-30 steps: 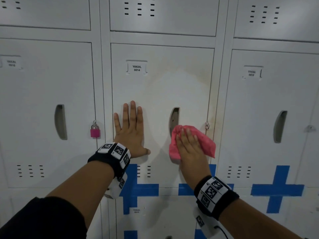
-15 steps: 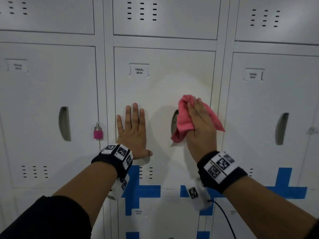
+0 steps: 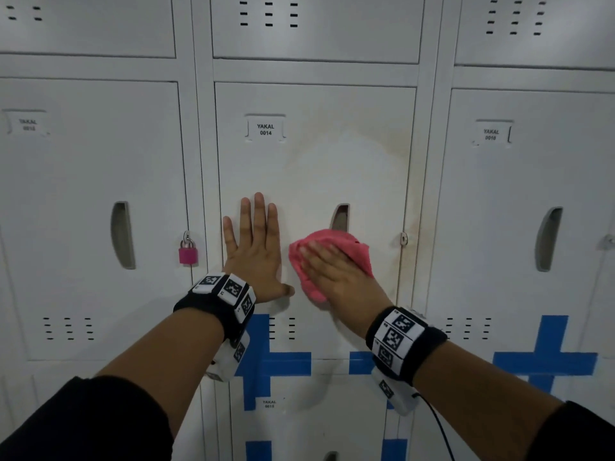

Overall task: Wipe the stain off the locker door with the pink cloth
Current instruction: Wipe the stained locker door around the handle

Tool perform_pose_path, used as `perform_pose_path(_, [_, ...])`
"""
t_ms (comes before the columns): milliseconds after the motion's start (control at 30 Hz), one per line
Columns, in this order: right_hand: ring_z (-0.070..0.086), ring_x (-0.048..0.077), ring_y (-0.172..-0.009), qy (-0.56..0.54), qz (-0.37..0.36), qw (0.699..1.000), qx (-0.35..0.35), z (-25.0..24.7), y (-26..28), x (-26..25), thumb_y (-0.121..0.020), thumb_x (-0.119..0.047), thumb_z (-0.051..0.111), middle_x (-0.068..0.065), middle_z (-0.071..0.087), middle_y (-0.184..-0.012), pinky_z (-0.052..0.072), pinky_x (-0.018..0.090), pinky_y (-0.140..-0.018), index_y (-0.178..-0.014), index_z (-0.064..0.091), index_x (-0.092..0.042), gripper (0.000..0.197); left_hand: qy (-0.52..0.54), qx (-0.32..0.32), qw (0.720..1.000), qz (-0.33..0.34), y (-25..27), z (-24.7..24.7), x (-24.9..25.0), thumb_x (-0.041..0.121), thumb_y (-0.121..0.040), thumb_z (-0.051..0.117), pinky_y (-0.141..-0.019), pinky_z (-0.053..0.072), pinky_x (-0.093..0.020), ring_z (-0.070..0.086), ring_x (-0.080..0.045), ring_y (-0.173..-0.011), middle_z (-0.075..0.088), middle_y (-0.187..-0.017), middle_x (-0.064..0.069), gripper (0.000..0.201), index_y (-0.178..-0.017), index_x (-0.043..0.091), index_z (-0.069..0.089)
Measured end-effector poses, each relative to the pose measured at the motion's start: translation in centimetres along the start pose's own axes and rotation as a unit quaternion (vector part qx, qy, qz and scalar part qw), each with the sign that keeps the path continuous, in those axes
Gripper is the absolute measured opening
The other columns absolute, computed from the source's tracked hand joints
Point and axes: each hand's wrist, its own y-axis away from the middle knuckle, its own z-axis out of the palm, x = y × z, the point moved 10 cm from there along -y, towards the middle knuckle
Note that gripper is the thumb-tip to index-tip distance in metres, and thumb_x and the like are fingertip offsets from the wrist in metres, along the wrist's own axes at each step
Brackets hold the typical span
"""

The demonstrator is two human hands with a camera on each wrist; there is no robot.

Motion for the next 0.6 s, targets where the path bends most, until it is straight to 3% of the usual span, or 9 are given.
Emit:
perform_pose_path(167, [0.038,0.023,-0.137,0.041,-0.115,0.990,-0.066,1.2,2.7,-1.5,-0.083,-0.012,0.057,0.004,0.049,-0.143,0.017,0.042,-0.116,-0.137,0.048,-0.014,0.055,0.006,-0.004,1.000,0.014,0.0,0.0,0.1,0.081,-0.051,0.065,-0.109,-0.022,-0.062,-0.042,-0.038,-0.134,-0.045,-0.147,-0.019,0.155,-0.142,0.003,-0.033])
perform_pose_path(333, [0.055,0.020,-0.122,0.040,-0.115,0.991,-0.051,0.1,4.9,-0.6,-0.070,-0.010,0.075,0.000,0.065,-0.124,0.027,0.037,-0.111,-0.119,0.066,-0.017,0.050,-0.002,-0.008,1.000,0.000,0.1,0.0,-0.1,0.072,-0.052,0.073,-0.108,-0.023,-0.061,-0.045,-0.038,-0.132,-0.049,-0.144,-0.018,0.157,-0.137,0.005,-0.040])
perform_pose_path(433, [0.049,0.020,-0.128,-0.005,-0.071,0.997,-0.017,-1.5,5.0,1.3,-0.081,-0.009,0.068,0.001,0.062,-0.129,0.031,0.037,-0.113,-0.122,0.063,-0.016,0.042,-0.001,-0.008,1.000,-0.003,0.1,0.1,-0.1,0.072,-0.052,0.072,-0.109,-0.020,-0.062,-0.044,-0.039,-0.132,-0.049,-0.144,-0.018,0.156,-0.137,0.005,-0.040])
perform_pose_path(500, [0.041,0.018,-0.134,-0.045,0.005,0.998,0.044,-4.2,3.8,3.5,-0.089,-0.010,0.057,0.002,0.056,-0.136,0.029,0.037,-0.115,-0.128,0.059,-0.014,0.039,-0.003,-0.006,1.000,-0.003,0.1,0.2,-0.1,0.073,-0.052,0.072,-0.110,-0.018,-0.063,-0.044,-0.039,-0.133,-0.048,-0.145,-0.019,0.156,-0.138,0.004,-0.040])
perform_pose_path(600, [0.023,0.017,-0.143,-0.071,0.116,0.981,0.138,-8.1,1.6,7.0,-0.095,-0.008,0.045,0.004,0.040,-0.148,0.011,0.030,-0.119,-0.138,0.047,-0.008,0.043,-0.003,-0.001,1.000,-0.004,0.1,0.2,-0.1,0.074,-0.051,0.072,-0.111,-0.015,-0.065,-0.042,-0.039,-0.134,-0.046,-0.146,-0.019,0.158,-0.138,0.004,-0.039])
